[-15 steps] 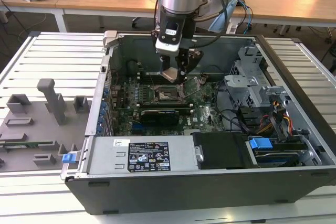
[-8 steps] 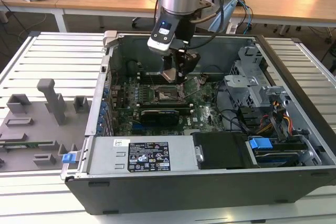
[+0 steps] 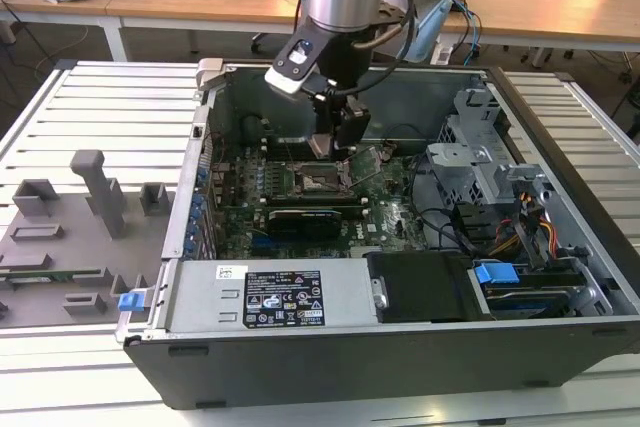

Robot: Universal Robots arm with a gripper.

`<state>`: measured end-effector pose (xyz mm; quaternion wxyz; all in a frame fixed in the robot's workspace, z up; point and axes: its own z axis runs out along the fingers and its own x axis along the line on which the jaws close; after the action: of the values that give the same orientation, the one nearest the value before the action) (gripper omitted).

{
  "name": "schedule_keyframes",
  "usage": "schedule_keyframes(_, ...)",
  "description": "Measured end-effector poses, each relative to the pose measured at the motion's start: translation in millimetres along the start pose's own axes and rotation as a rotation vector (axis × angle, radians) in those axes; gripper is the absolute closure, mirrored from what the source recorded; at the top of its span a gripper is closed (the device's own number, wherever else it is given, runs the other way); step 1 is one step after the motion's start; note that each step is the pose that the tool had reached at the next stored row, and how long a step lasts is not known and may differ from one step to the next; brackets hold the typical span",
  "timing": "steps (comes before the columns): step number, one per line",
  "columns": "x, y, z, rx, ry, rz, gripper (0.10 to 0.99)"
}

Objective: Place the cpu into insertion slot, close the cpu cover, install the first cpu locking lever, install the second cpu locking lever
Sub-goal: 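Place the cpu into insertion slot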

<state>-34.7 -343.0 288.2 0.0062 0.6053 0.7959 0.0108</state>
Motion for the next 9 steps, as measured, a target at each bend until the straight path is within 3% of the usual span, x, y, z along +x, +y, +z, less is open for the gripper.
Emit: schedule_keyframes(9, 0.0, -0.1, 3.8, 0.000, -0.0041, 0.153, 0.545)
